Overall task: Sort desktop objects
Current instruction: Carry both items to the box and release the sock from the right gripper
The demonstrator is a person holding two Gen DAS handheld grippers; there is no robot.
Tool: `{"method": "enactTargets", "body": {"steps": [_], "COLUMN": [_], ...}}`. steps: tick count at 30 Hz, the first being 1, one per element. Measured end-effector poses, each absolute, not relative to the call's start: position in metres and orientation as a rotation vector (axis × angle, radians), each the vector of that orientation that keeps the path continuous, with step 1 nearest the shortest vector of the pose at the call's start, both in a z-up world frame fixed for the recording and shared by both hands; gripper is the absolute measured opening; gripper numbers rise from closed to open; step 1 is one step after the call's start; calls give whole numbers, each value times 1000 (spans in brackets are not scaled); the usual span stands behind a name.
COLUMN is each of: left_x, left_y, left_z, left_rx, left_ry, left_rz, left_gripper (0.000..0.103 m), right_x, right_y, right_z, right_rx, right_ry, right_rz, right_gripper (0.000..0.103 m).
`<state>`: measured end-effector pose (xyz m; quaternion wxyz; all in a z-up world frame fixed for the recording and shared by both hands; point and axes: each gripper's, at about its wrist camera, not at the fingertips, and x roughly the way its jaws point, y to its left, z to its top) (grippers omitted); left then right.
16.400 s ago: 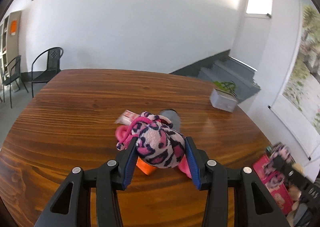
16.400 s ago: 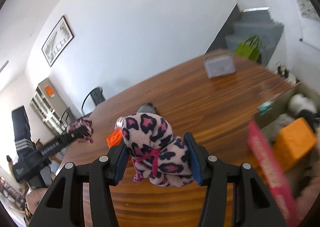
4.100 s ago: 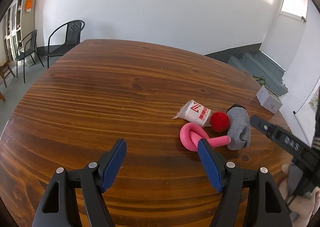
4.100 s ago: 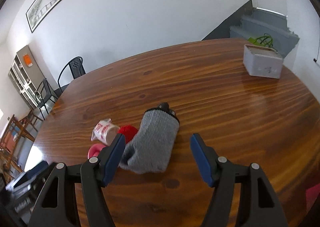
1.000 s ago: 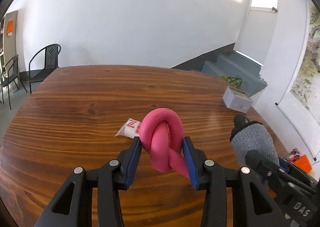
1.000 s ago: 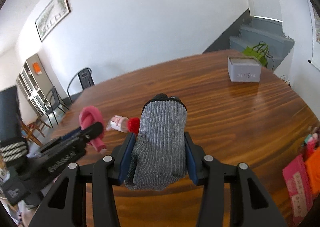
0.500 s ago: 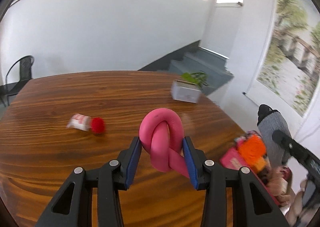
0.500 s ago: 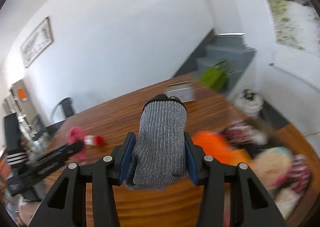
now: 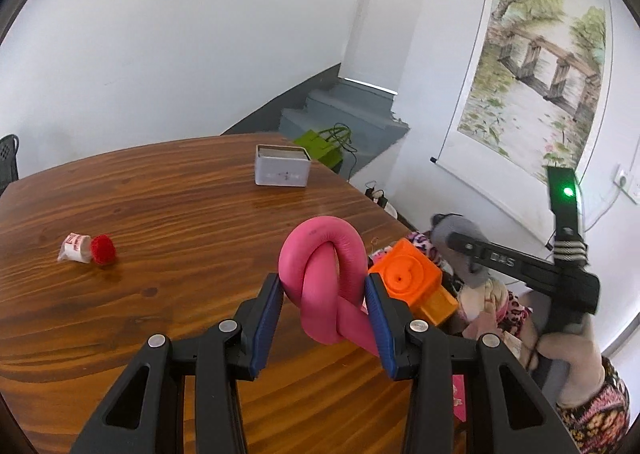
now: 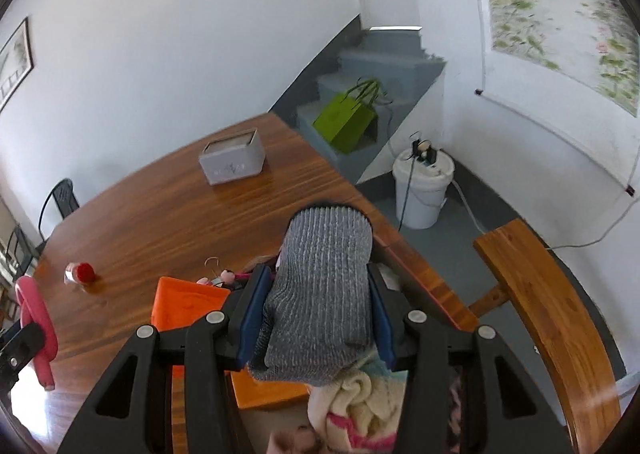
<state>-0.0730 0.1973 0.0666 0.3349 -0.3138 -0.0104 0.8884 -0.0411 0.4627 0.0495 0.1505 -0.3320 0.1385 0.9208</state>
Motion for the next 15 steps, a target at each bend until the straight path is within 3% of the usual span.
{"method": "enactTargets", "body": {"steps": [7, 15], "left_x": [-76, -69], "left_y": [199, 203], "left_z": [59, 59], "left_rx": [-856, -843], "left_ry": [-24, -11], "left_rz": [2305, 2285], "left_gripper": [44, 44], "right_x": [-52, -36], "right_y": [471, 469], "right_z": [26, 32], "right_rx": [-1120, -1093], "right_ry": [460, 466], "right_rz": [2622, 2648], "right_gripper": [51, 52]}}
